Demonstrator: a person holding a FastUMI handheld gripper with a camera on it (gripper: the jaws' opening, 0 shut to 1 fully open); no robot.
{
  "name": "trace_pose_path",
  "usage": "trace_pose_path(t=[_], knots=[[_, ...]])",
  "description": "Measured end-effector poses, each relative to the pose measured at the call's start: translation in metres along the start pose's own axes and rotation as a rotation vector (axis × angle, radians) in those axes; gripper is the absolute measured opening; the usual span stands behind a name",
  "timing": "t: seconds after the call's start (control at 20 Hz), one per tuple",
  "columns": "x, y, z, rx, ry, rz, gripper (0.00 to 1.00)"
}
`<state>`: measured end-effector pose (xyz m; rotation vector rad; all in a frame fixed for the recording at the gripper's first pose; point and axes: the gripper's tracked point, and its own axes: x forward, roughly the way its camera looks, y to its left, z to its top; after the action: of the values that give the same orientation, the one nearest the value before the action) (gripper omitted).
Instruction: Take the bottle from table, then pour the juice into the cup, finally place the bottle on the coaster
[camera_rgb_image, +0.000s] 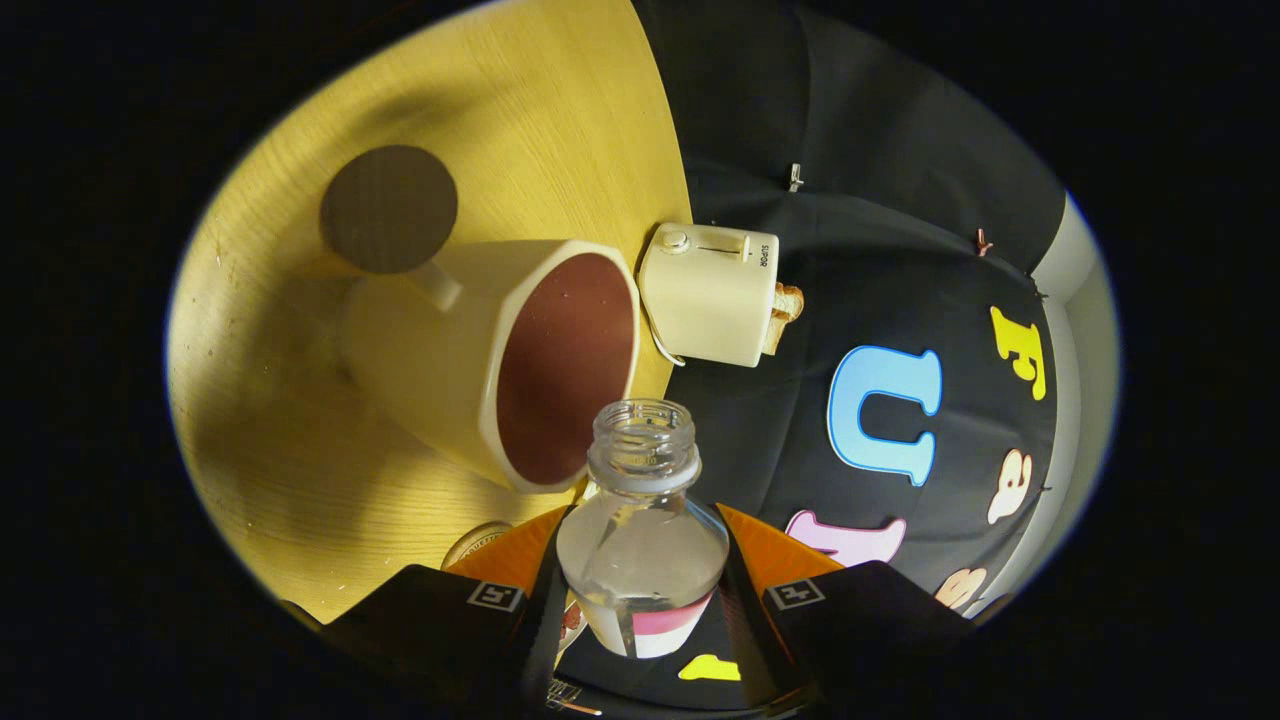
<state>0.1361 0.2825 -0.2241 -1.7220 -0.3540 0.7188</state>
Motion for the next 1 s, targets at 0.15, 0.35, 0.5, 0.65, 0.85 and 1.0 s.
trace_pose_path(t=[0.15,0.35,0.5,0.65,0.85,1.0], knots=[[0.0018,-0.0018,-0.0014,-0.026,-0.001,0.001,0.73],[0.0014,-0.0054,-0.0003,-0.058,-0.011,-0.005,0.73],[0.0005,-0.005,0.0017,-0.092,-0.02,-0.001,0.73],[0.0013,-0.0046,0.0025,-0.129,-0.026,0.004,0.73],[-0.0004,-0.0053,0.0031,-0.147,-0.03,0.005,0.73],[-0.001,-0.0079,0.0044,-0.159,-0.032,0.004,0.73]])
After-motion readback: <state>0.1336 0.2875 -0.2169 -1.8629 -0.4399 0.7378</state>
